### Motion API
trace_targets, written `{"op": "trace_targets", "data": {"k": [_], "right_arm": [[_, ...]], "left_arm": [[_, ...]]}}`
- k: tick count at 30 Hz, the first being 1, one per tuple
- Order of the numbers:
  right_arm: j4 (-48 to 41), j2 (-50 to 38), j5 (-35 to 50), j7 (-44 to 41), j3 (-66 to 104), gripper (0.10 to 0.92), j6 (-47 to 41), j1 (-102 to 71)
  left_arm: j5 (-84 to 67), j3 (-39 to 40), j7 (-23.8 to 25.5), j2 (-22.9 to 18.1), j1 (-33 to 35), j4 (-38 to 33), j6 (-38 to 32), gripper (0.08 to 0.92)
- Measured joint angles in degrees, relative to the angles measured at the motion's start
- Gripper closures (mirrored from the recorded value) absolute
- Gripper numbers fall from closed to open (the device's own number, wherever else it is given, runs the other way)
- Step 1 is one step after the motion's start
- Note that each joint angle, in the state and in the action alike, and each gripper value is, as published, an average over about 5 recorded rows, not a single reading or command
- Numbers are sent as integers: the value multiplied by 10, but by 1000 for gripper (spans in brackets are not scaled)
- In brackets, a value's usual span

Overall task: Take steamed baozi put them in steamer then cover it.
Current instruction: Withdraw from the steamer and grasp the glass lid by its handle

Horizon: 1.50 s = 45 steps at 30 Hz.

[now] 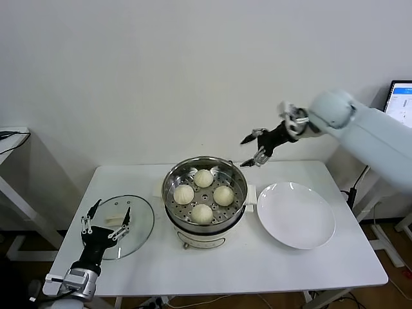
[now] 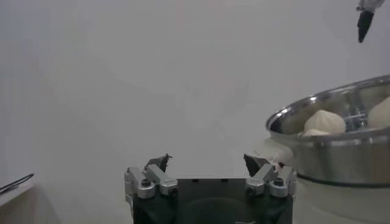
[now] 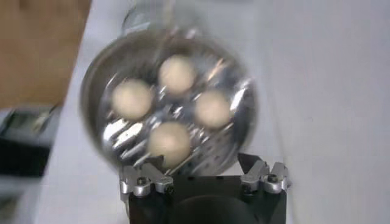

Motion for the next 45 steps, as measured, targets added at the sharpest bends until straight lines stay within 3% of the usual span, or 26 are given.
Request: {"op": "trace_targets", "data": {"k": [9, 19, 32, 45], "right_arm": [[114, -18, 39, 252, 335, 203, 89, -334], [253, 113, -3, 425, 598, 203, 186, -679], [339, 294, -86, 510, 676, 203, 305, -928], [340, 366, -123, 532, 679, 203, 344, -982]], "left_arm": [[0, 7, -10, -6, -18, 7, -7, 177], [0, 12, -18, -5, -28, 28, -31, 177], [98, 15, -44, 2, -16, 67, -91, 177], [459, -11, -173, 21, -36, 190, -185, 177]]}}
